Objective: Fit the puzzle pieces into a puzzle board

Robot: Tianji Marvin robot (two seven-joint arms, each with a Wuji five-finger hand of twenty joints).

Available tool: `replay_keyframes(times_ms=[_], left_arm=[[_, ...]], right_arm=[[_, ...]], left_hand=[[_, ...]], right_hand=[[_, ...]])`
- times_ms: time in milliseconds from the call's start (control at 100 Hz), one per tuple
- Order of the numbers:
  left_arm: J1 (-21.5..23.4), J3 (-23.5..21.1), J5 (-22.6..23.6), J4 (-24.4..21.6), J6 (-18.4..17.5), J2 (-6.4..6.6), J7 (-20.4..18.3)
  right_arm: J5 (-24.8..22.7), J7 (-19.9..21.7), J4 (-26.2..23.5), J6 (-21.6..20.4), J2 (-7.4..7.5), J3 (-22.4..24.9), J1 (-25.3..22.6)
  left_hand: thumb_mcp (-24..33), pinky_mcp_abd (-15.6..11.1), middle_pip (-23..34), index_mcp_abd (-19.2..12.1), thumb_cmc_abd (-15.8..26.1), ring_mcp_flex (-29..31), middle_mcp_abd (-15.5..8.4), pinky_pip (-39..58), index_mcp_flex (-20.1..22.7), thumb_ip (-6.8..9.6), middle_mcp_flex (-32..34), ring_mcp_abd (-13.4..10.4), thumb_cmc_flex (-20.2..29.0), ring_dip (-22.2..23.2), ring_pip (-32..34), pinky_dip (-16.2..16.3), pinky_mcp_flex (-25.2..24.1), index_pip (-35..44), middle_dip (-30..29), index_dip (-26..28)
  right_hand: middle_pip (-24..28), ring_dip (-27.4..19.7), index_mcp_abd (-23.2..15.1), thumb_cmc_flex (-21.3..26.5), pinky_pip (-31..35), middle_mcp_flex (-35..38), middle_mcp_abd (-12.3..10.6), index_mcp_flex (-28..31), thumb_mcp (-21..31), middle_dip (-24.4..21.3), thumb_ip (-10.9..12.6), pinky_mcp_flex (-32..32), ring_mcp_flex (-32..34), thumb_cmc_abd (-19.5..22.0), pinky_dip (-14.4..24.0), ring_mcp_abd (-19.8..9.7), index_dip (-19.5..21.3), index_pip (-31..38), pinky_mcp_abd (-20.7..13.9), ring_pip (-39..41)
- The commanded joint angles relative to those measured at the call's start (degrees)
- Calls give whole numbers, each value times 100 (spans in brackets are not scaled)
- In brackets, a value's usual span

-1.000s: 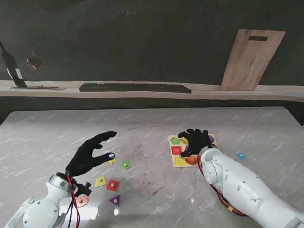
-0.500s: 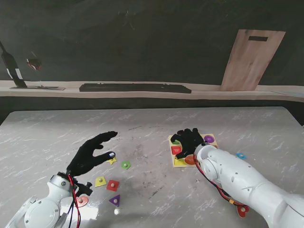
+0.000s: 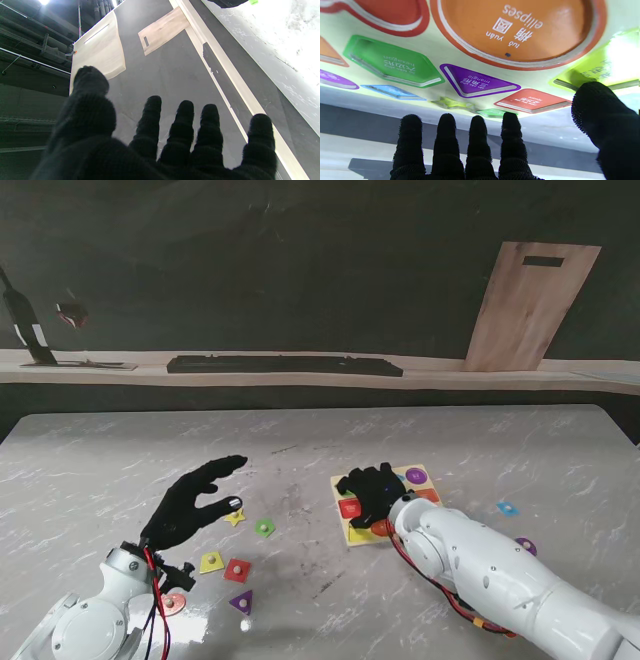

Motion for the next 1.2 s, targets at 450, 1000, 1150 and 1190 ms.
replay_keyframes(times_ms=[450,1000,1150,1190], left_arm=[[54,-7,-69,-86,8,-10,-17],[-34,197,201,-113,170,-7,59],[-87,351,515,-198,401,33,-17],[-118,420,676,-214,530,39,4]], right_arm=[[-208,689,-1718,288,152,992,-1636],[-332,-176,-2702,270,39,2224,-2564],[-445,-631,-2767,131,-4,2682,-2653],[-512,-696,-2784,80,5,2830,-2684]], left_hand=[[-530,-1179,60,-47,245,90,-24,117,121,169,94,-85,255,79,103,78,-22,-55,73,0],[-967,-1205,89,11,373,113,23,498,174,191,44,-53,507,159,227,231,66,-3,81,25],[-993,-1301,90,85,371,-11,86,778,135,197,-114,-23,481,240,308,355,-42,-17,74,15],[-993,-1308,102,128,372,-34,104,827,138,197,-132,-10,479,259,327,374,-61,-22,79,9]], right_hand=[[553,161,-410,86,314,-215,422,924,-1371,177,-123,92,403,150,298,472,309,663,517,307],[284,127,-758,427,340,-219,470,300,-2235,37,151,134,275,788,363,727,-25,98,651,249],[200,85,-861,442,315,-192,378,98,-2463,15,193,196,275,876,351,563,-154,-64,593,177],[268,75,-843,463,273,-193,341,75,-2571,52,225,222,288,901,335,457,-175,-70,476,150]])
